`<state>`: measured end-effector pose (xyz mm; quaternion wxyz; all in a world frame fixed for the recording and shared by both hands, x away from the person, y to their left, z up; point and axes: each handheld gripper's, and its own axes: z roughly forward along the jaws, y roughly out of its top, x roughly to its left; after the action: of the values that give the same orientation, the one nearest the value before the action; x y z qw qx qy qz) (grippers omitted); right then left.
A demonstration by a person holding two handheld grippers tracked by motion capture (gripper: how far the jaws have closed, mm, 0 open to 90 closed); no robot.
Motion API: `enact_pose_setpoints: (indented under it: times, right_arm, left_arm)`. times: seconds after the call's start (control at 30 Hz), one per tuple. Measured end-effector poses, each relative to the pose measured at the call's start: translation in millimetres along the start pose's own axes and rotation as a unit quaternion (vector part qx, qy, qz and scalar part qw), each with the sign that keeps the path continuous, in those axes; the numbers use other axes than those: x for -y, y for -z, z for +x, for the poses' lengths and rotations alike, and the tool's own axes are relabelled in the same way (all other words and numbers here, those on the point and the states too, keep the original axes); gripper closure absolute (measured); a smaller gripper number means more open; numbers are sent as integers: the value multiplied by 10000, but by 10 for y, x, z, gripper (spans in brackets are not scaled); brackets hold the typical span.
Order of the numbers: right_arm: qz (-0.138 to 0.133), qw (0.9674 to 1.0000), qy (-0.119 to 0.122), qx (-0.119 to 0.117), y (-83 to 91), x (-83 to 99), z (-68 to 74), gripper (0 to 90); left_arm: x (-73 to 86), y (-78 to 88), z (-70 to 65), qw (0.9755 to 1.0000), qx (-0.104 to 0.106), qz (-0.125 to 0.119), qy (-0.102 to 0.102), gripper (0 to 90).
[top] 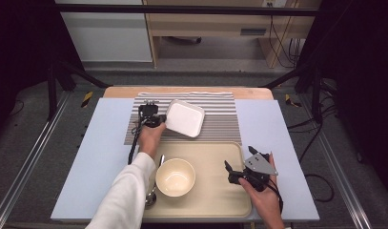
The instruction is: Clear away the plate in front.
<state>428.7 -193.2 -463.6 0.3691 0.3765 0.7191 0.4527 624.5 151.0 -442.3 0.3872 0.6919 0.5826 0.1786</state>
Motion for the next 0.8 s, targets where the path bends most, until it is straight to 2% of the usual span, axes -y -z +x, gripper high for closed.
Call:
enact_pose_setpoints:
  times: [0.23,0.43,0.57,0.8]
  right_arm:
    - [2,10000,-25,10,-4,8,-15,45]
    - [-48,9999,-100,-44,3,-5,-1,48]
    - [-91,9999,-121,-73,35,-20,22,58]
    - [-375,9980,-477,-171,82,-114,89,95]
  left_arm:
    - [-65,164,-13,9996,131,-230,-21,888]
    - [-114,381,-83,9981,386,-465,-123,887]
    - [-131,531,-157,9963,580,-596,-230,887]
    - [-103,773,-303,9916,914,-795,-450,887]
